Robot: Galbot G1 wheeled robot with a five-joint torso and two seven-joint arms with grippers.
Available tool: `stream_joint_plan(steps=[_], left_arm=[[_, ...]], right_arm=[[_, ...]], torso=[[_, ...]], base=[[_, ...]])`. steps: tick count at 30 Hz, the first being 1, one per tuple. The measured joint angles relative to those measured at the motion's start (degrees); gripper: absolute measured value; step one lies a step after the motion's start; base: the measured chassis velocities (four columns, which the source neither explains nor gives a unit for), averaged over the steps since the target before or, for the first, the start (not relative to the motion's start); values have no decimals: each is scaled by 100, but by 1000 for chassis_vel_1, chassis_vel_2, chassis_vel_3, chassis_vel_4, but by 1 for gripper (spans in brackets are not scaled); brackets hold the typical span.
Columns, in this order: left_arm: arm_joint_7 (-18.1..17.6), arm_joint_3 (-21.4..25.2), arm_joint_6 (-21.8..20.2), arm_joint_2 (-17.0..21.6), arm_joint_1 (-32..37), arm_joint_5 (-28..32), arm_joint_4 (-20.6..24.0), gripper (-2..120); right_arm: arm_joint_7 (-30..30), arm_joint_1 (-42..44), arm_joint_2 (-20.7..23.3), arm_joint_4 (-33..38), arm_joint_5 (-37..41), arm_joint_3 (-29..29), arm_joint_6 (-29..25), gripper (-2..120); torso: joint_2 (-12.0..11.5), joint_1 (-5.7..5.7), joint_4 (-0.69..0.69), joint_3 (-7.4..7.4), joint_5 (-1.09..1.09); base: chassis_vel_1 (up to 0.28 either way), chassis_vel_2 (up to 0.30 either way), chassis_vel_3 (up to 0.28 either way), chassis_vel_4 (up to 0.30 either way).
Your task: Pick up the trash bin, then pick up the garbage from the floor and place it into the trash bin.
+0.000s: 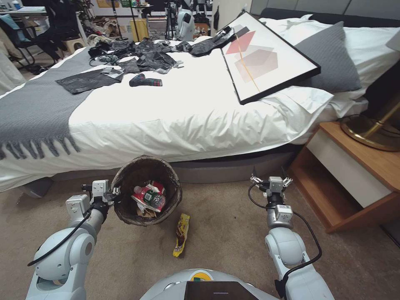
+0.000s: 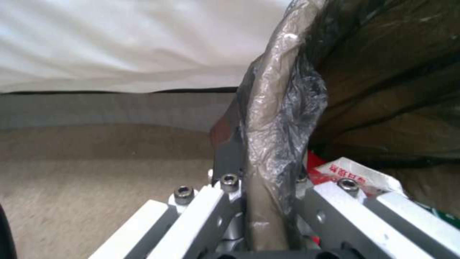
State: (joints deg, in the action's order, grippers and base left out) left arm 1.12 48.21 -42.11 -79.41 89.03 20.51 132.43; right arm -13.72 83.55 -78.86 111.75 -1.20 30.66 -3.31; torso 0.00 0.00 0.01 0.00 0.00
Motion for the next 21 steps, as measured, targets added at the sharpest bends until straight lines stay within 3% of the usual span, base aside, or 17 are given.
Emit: stream_joint_plan(steps=[21], left_arm=[[55, -21, -4, 45, 1, -29, -8, 0]], right_arm=[[0, 1, 21, -73, 28, 18, -22, 100]], torso=[[0, 0, 0, 0, 0]], base=[[14, 15, 14, 14]])
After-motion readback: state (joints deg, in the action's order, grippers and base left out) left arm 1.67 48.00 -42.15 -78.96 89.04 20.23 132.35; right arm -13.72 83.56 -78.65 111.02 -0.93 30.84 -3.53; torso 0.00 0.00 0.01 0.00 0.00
